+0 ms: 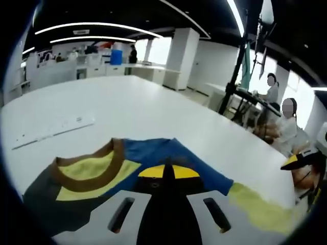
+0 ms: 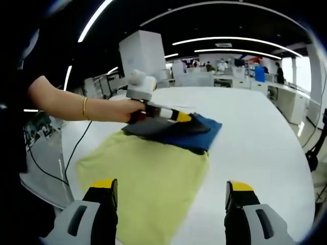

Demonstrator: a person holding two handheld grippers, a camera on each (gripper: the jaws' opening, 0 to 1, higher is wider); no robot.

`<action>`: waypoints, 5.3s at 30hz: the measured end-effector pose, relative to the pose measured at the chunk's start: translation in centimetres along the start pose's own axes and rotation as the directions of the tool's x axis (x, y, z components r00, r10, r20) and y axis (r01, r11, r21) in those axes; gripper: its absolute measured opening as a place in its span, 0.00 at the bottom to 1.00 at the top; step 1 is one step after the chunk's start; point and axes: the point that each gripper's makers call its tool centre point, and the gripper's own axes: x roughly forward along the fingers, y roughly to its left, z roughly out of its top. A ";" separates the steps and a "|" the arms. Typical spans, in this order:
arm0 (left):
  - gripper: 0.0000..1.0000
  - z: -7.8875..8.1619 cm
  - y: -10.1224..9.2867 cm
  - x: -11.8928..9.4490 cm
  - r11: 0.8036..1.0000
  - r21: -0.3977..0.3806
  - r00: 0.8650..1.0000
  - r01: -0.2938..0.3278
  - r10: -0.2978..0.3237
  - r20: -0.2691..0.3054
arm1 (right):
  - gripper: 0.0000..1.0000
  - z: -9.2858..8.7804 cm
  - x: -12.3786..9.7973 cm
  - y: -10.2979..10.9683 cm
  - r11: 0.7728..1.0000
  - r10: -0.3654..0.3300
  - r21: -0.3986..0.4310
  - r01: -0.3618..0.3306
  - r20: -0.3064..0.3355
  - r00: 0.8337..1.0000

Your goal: Fold the garment on the visible template until the final outline fits inside the template.

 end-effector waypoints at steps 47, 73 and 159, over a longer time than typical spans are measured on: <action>0.99 -2.6 -8.4 -4.4 0.973 0.075 0.975 0.218 -0.214 -0.062 | 0.99 0.2 -1.0 3.3 0.985 0.155 -0.056 -0.162 -0.111 0.982; 0.93 -9.1 -5.7 -19.1 0.965 0.196 0.976 0.175 -0.145 -0.160 | 0.95 -0.3 -1.9 7.3 0.889 0.257 -0.288 -0.356 -0.330 0.908; 0.01 -19.3 -4.9 -31.1 0.895 0.397 0.896 0.204 -0.007 -0.445 | 0.00 -8.5 -3.1 5.6 0.703 0.021 -0.572 -0.423 -0.578 0.816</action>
